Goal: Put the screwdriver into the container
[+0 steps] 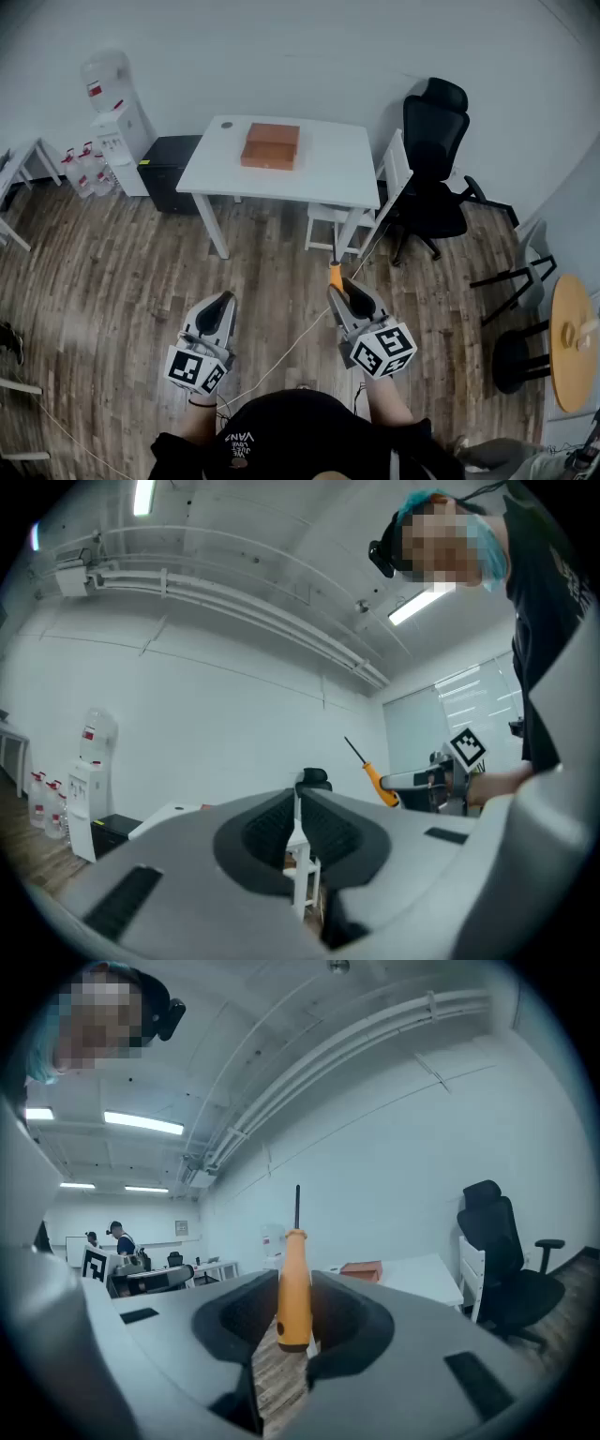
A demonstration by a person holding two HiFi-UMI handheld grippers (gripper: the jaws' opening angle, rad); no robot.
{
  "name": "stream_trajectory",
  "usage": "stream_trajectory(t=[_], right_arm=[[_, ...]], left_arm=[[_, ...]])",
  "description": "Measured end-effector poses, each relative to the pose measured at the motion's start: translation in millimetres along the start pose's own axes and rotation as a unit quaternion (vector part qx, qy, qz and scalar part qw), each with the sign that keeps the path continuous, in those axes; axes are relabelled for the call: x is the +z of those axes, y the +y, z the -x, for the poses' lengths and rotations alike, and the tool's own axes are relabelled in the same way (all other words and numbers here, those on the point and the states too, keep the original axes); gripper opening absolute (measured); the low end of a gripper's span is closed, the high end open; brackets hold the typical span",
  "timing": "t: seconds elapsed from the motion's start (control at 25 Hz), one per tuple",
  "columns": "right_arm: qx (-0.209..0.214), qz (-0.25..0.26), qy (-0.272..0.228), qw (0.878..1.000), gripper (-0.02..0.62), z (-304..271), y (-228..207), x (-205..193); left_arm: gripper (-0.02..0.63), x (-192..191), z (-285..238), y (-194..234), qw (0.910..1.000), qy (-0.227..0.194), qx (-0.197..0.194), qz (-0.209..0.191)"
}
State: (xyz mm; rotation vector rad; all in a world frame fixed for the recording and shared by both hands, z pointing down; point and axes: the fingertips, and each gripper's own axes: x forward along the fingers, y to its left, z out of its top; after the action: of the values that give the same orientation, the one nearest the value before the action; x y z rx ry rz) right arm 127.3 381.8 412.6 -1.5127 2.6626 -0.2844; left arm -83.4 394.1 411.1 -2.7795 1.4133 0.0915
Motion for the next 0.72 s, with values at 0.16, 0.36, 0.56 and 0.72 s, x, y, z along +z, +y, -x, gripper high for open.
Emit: stream_trajectory(t=[0.16,0.36,0.56,0.72], right_arm=[[0.007,0.001,-0.004,1.0,0.118,4,-5,0],[0.013,-0.015,-0.003,1.0,0.118,7,-19,2],[0.028,-0.021,0.003,0.999,0.118,7,-32,2],[0.063,-0.051,-0.006,0.997,0.118,7,-34,2]], left_arm=[[0.031,-2,-6,-9,0.9999,-0.002,-0.011,-0.013],[0.031,-2,-16,-17,1.0,0.0,0.003,-0.007],[0.031,-4,-25,-24,0.9998,-0.002,0.018,-0.001],[0.031,-8,-28,-29,0.9994,-0.006,0.035,0.003]])
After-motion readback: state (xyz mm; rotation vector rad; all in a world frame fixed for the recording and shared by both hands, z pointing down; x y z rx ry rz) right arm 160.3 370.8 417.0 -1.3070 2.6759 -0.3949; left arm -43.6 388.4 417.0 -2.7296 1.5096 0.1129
